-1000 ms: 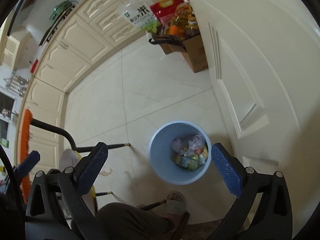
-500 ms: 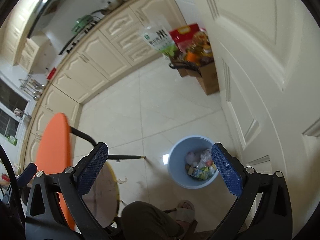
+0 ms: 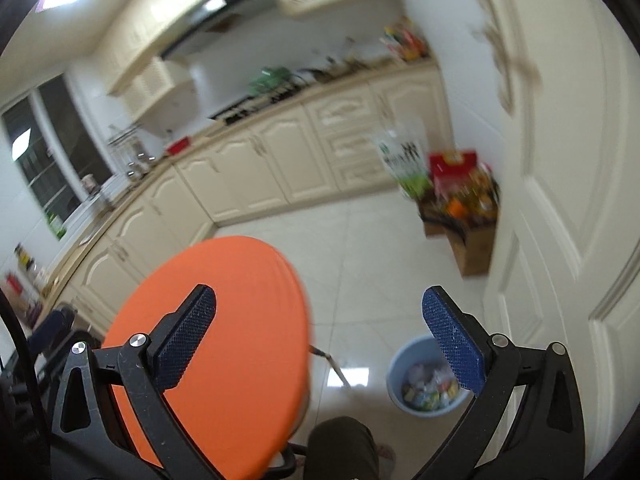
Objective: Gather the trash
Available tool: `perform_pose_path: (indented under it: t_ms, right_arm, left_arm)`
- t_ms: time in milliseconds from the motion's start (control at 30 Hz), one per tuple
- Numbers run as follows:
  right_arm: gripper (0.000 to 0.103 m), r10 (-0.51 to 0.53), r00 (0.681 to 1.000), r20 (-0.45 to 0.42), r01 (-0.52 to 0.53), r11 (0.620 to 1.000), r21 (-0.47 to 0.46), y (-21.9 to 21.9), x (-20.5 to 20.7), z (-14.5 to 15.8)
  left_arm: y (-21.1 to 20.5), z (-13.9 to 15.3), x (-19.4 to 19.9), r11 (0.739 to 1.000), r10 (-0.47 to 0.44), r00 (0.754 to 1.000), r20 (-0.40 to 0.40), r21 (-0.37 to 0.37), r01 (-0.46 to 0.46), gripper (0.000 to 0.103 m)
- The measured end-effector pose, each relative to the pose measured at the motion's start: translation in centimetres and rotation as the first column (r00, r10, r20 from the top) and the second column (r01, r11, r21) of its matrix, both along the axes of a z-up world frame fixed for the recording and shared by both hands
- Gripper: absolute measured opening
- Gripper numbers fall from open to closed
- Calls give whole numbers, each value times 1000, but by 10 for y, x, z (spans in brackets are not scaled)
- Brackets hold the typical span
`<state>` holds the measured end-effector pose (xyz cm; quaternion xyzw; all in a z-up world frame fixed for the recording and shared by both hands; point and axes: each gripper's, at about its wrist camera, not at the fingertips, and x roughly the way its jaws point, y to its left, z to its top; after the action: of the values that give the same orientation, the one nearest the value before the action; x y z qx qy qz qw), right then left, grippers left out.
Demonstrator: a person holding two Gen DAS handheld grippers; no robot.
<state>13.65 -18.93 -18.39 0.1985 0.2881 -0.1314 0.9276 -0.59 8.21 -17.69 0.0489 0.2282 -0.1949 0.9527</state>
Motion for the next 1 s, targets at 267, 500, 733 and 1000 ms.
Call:
perform_pose_path:
  t_ms: [267,500,733,1000]
  right_arm:
    - [103,148,984,98,-125,969,-211,133,8,65]
    - [103,252,958,139,-199,930,-310,222,14,85]
    - [103,297,945,136,-245,920,-307,253,24,82]
    - [103,294,945,141,-239,919,-312,253,21,83]
  left_arm:
    - [94,16,-65,982,185,977,107,-58,-180,102]
    - [126,7,-119,943,331,929,167,-92,-320,102]
    - [125,5,-152,920,389,910,145,-117,-375,102]
    - [134,19,-152,911,407,901,146,-140,-389,102]
